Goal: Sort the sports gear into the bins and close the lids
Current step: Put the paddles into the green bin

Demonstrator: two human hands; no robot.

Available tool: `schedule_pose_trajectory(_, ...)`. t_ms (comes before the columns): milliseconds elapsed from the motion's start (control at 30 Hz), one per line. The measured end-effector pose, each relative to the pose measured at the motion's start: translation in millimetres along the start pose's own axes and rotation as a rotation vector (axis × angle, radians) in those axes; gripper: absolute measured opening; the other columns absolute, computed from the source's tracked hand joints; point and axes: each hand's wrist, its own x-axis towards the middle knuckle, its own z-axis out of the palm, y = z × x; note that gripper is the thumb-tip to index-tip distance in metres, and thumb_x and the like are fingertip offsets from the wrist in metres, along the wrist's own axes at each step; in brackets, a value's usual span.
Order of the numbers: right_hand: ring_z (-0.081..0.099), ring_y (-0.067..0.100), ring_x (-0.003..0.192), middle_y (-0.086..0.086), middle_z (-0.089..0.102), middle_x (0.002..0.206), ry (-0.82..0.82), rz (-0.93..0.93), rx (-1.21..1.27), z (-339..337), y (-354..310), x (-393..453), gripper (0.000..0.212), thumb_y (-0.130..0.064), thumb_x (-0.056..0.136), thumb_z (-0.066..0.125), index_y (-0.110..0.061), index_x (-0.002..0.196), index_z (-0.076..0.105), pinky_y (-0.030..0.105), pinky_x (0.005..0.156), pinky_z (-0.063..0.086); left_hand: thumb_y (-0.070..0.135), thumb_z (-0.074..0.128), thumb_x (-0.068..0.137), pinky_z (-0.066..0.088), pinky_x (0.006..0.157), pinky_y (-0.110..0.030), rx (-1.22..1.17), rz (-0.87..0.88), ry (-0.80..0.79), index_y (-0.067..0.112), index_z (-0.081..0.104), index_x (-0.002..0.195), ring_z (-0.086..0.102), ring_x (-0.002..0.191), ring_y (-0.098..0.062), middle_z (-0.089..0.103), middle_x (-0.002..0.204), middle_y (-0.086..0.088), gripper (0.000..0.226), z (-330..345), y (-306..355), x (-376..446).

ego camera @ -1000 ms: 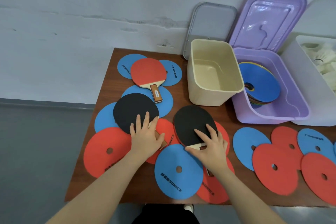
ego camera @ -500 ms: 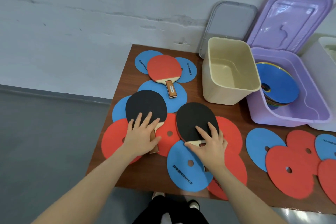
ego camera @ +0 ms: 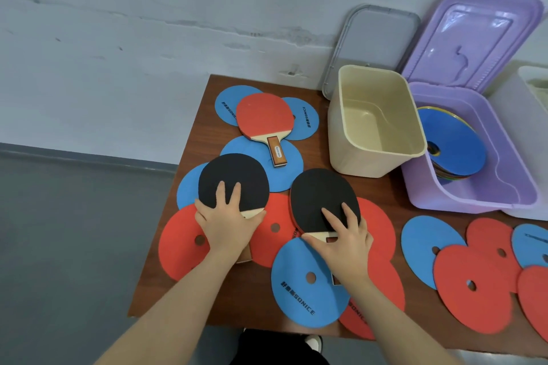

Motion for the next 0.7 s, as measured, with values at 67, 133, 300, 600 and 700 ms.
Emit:
schedule_pose_trajectory(67,0.019,0.034,0.137,-0.002,0.031,0.149,0.009,-0.015,-0.001,-3,2,-2,0.072,-0.073,0.063,0.063,-0.041,0.127,0.052,0.051,0.107,0.020,0.072,0.056,0.071,0.025,0.103,-0.051,-0.027,0.050,0.029,0.035,0.032,0.142,0.018,0.132,-0.047,0.025,0.152,0.002,0.084,-5,-2,1)
schedule_pose_trajectory(133,0.019,0.035,0.137,-0.002,0.031,0.149,0.012,-0.025,0.003,-7,2,-4,0.073,-0.073,0.063,0.062,-0.041,0.128,0.052,0.052,0.107,0.020,0.071,0.058,0.070,0.026,0.103,-0.050,-0.021,0.103,0.039,0.034,0.036,0.140,0.019,0.132,-0.046,0.028,0.150,0.003,0.082,-10,0,-2)
schedule_pose_trajectory(300,0.021,0.039,0.136,0.000,0.035,0.148,0.041,-0.086,0.005,-21,6,-12,0.079,-0.081,0.059,0.047,-0.039,0.126,0.055,0.055,0.105,0.024,0.072,0.058,0.068,0.024,0.104,-0.049,-0.009,0.153,0.093,0.035,0.038,0.139,0.017,0.133,-0.044,0.028,0.150,0.006,0.082,-22,9,-23)
schedule_pose_trajectory(600,0.034,0.046,0.128,0.004,0.045,0.141,0.215,-0.279,0.017,-91,38,-30,0.070,-0.073,0.062,0.050,-0.035,0.120,0.061,0.059,0.094,0.036,0.072,0.059,0.067,0.024,0.106,-0.051,-0.132,0.187,0.217,0.036,0.039,0.138,0.015,0.134,-0.042,0.027,0.149,0.008,0.082,-46,65,-81)
schedule_pose_trajectory(700,0.036,0.043,0.127,0.005,0.046,0.139,0.285,-0.303,0.036,-125,65,-37,0.070,-0.075,0.061,0.051,-0.035,0.118,0.062,0.056,0.091,0.038,0.072,0.060,0.066,0.021,0.108,-0.052,-0.151,0.207,0.260,0.037,0.040,0.138,0.014,0.135,-0.041,0.027,0.149,0.010,0.082,-55,94,-106)
